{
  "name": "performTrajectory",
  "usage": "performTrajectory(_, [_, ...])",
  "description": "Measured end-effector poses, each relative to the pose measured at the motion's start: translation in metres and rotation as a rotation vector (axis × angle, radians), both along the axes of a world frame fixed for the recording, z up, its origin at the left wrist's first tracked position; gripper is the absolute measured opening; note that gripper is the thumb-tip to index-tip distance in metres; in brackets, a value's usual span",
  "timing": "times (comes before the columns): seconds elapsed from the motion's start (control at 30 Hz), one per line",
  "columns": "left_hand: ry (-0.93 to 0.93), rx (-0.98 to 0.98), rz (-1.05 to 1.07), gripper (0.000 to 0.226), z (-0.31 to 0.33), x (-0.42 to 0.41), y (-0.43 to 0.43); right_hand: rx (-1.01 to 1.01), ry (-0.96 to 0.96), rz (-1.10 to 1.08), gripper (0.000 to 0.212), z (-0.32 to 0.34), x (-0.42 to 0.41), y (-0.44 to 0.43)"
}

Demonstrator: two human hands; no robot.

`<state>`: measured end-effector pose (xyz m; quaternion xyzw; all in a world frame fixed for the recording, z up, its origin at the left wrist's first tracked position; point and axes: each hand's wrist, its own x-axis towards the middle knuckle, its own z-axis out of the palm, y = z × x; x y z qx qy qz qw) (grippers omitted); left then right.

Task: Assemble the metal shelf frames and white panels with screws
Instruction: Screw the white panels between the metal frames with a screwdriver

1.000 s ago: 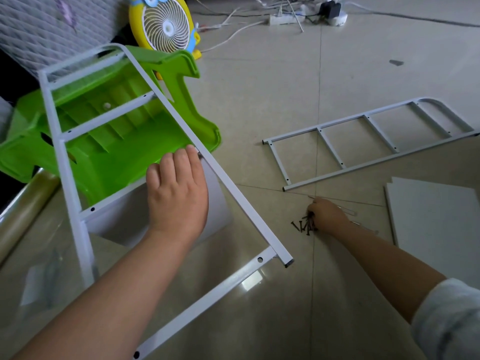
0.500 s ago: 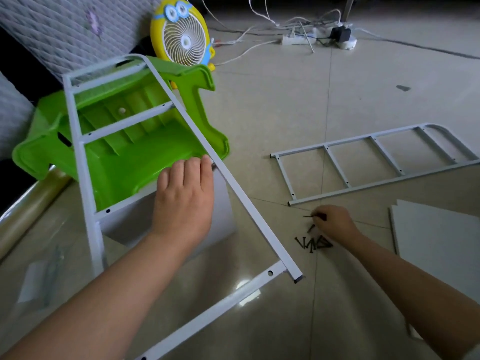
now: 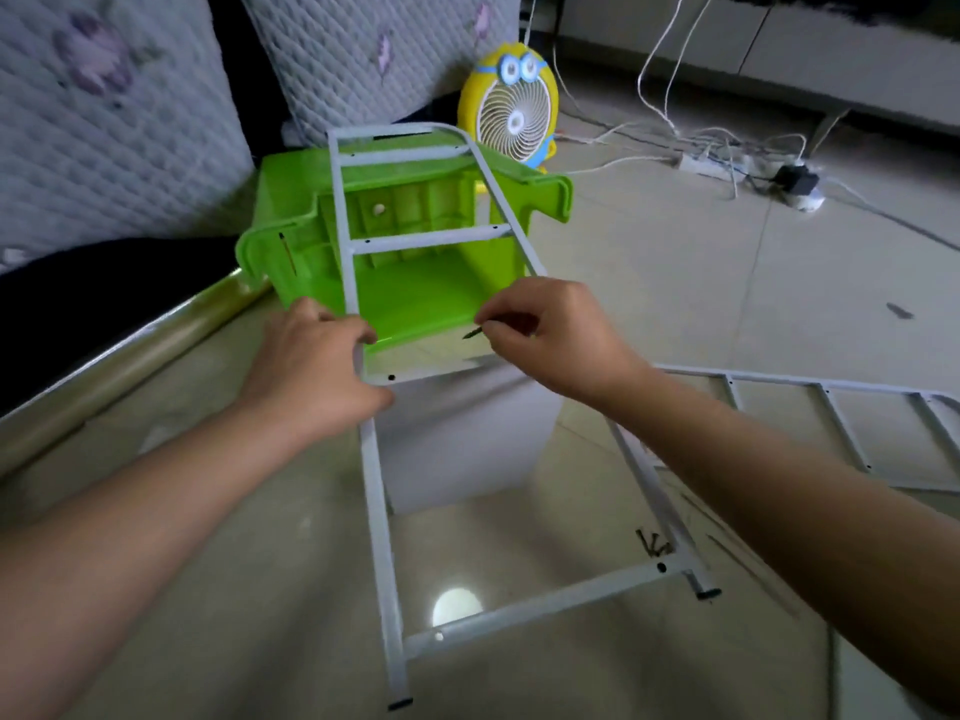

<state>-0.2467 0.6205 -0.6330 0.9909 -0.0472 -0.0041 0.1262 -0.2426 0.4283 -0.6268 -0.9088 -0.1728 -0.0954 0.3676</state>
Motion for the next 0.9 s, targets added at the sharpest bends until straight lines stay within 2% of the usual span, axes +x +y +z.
performTrajectory(0.07, [0.052,-0.121,0.096,0.053,0.000,-0.002,0.003,-0.029,0.041,0.033,0.017,0.004,0.005,0.014])
performTrajectory(0.13, [0.075,-0.184,0.101,0.037,0.001,-0.005,0.003,-0.057,0.072,0.053,0.018,0.006,0.008,0.026])
performTrajectory(0.23, [0.062,-0.156,0.038,0.025,-0.003,-0.006,0.001,-0.088,0.098,0.089,0.018,0.004,0.009,0.037])
performTrajectory(0.37, [0.032,-0.288,0.041,0.030,-0.008,-0.009,0.006,-0.167,0.036,0.190,0.015,0.001,0.008,0.044])
performTrajectory(0.57, [0.155,-0.710,0.178,0.034,-0.016,-0.009,0.015,-0.275,-0.071,0.286,0.023,-0.003,0.009,0.052])
performTrajectory(0.9, [0.058,-0.550,0.181,0.030,-0.012,-0.010,0.006,-0.206,-0.042,0.271,0.023,-0.007,0.010,0.053])
